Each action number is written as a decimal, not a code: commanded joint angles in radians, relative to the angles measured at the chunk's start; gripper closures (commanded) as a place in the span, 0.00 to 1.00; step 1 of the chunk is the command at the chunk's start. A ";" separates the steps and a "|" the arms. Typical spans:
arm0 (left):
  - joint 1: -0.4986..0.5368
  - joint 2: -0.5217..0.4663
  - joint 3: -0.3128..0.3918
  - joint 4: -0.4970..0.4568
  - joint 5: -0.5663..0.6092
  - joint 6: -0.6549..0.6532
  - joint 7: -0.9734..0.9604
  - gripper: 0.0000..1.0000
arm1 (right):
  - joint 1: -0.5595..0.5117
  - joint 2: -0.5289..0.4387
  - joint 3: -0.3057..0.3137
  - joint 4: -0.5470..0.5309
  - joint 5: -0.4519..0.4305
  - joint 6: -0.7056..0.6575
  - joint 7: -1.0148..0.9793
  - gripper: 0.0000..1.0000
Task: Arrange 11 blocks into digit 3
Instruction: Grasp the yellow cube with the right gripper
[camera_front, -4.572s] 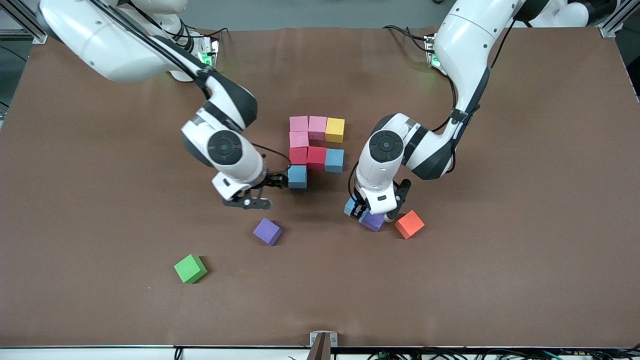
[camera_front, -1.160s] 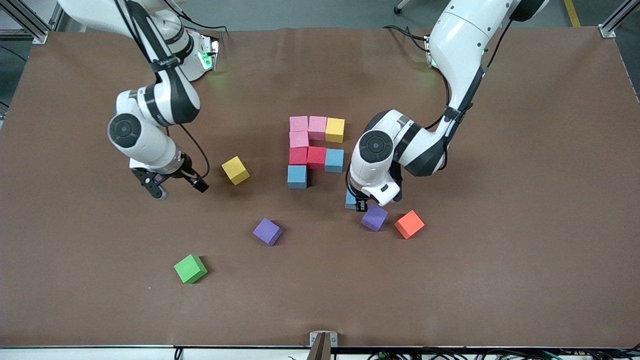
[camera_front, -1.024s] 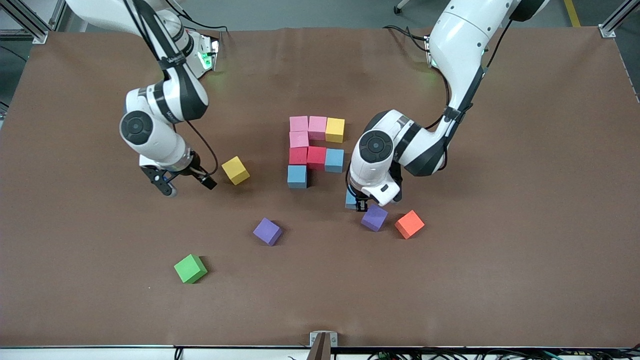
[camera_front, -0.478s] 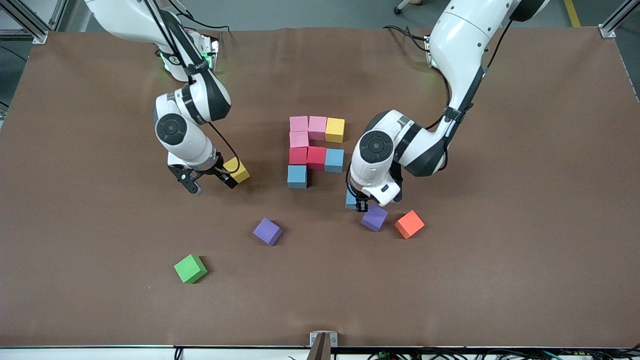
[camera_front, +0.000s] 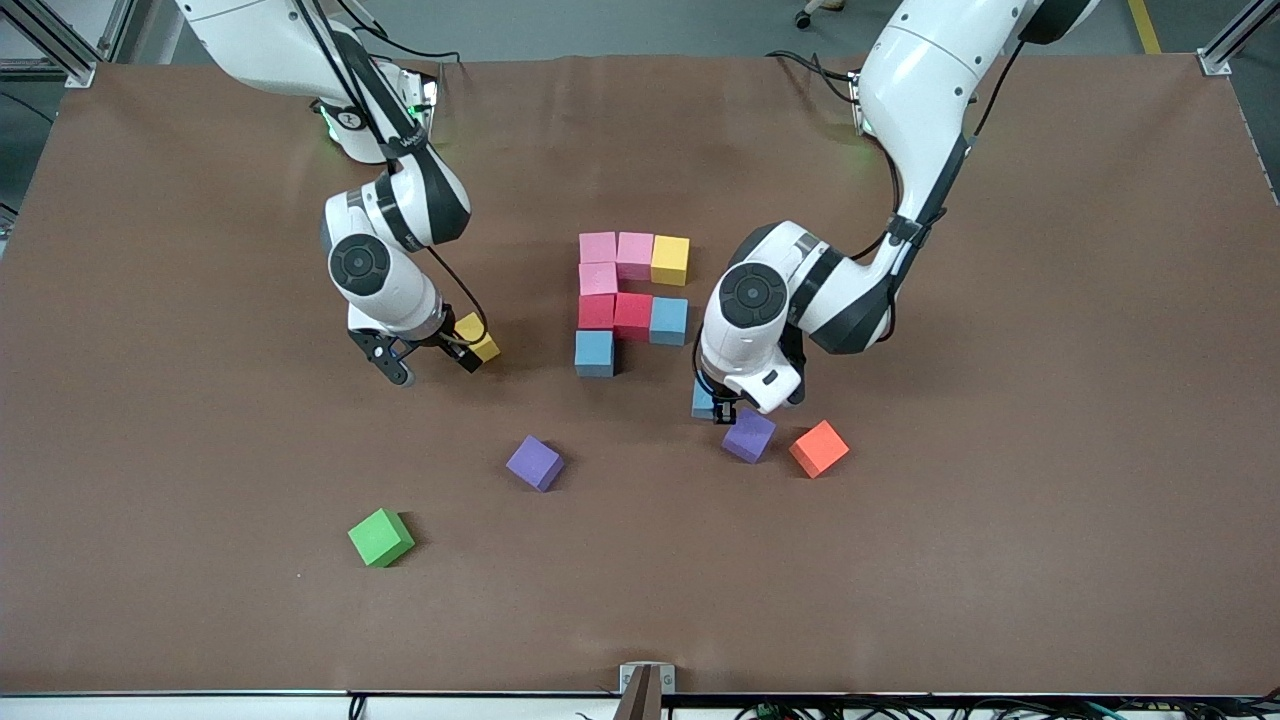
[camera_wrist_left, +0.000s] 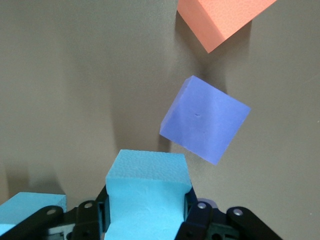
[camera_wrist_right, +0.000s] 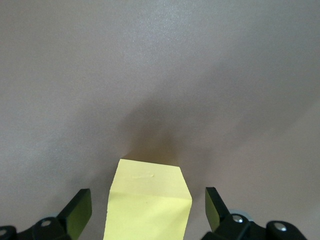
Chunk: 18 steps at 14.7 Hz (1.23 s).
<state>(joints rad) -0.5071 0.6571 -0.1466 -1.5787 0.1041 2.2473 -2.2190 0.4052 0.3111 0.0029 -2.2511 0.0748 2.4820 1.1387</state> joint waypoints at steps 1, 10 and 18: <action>0.002 0.001 -0.001 0.003 -0.003 -0.003 -0.001 0.71 | 0.027 -0.020 -0.007 -0.048 0.020 0.047 0.027 0.00; 0.002 -0.001 -0.001 0.003 -0.003 -0.003 -0.001 0.71 | 0.046 -0.020 -0.007 -0.059 0.020 0.055 0.082 0.10; 0.001 0.001 0.002 0.005 -0.003 -0.003 -0.001 0.71 | 0.040 -0.020 -0.007 -0.056 0.020 0.044 0.104 0.43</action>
<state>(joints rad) -0.5051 0.6573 -0.1465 -1.5787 0.1041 2.2474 -2.2190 0.4390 0.3105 0.0017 -2.2843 0.0752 2.5214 1.2338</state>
